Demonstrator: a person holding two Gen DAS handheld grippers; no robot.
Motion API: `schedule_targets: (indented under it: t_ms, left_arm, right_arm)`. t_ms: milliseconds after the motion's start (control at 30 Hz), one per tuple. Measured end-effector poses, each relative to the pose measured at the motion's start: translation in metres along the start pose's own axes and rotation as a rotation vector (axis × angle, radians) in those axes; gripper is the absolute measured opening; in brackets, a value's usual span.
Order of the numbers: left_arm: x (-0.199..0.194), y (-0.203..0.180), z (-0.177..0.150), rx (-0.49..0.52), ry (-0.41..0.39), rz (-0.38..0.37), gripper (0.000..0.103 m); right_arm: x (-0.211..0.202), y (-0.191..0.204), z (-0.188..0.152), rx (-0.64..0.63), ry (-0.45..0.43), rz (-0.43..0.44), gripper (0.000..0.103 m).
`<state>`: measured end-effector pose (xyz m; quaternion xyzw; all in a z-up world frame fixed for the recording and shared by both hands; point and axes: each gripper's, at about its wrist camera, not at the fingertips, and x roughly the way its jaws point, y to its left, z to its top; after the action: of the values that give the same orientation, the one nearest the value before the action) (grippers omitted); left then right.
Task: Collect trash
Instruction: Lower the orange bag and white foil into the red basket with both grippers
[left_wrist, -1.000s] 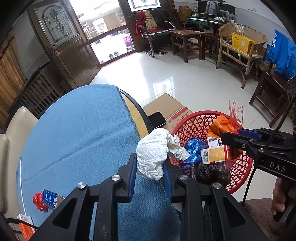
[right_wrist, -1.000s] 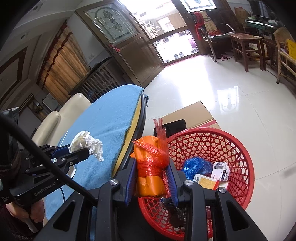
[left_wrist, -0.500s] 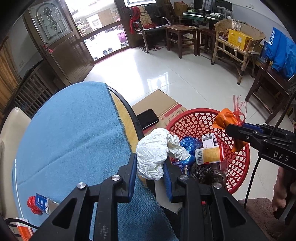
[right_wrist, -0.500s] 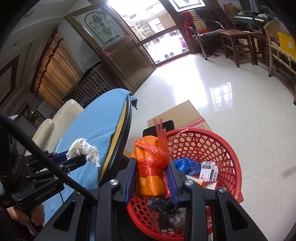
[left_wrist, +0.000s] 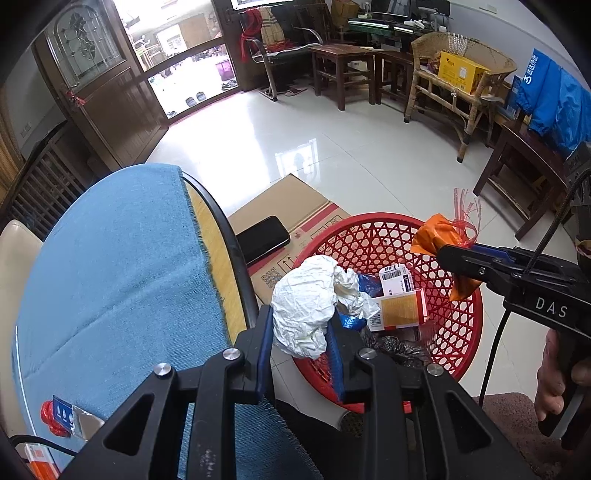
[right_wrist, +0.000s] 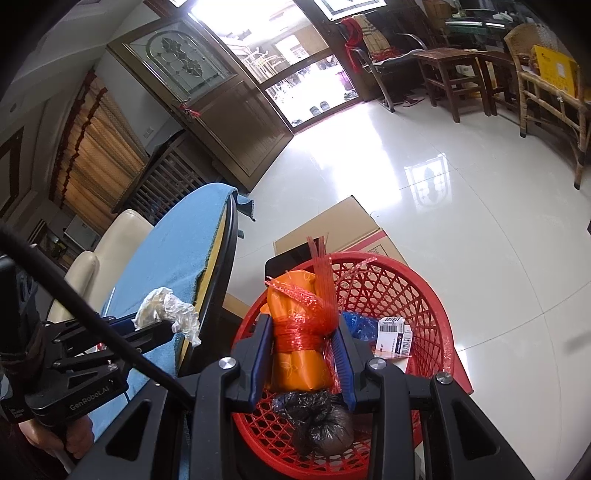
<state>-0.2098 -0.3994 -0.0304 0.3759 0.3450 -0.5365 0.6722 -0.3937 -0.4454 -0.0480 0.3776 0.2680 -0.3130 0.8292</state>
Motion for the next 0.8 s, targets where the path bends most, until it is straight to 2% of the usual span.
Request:
schedule_targets:
  t_ms: [600,700,800]
  left_arm:
    - [0.006,-0.013,0.001,0.022,0.015,-0.037,0.032]
    - [0.007,-0.012,0.001,0.013,0.022,-0.045,0.034]
    - [0.007,-0.010,0.001,0.004,0.023,-0.048,0.041]
  right_arm:
    - [0.004,-0.013,0.000,0.052,0.017,-0.010,0.037]
    - [0.004,-0.013,-0.001,0.056,0.016,-0.008,0.037]
    - [0.005,-0.012,-0.001,0.053,0.023,-0.005,0.037]
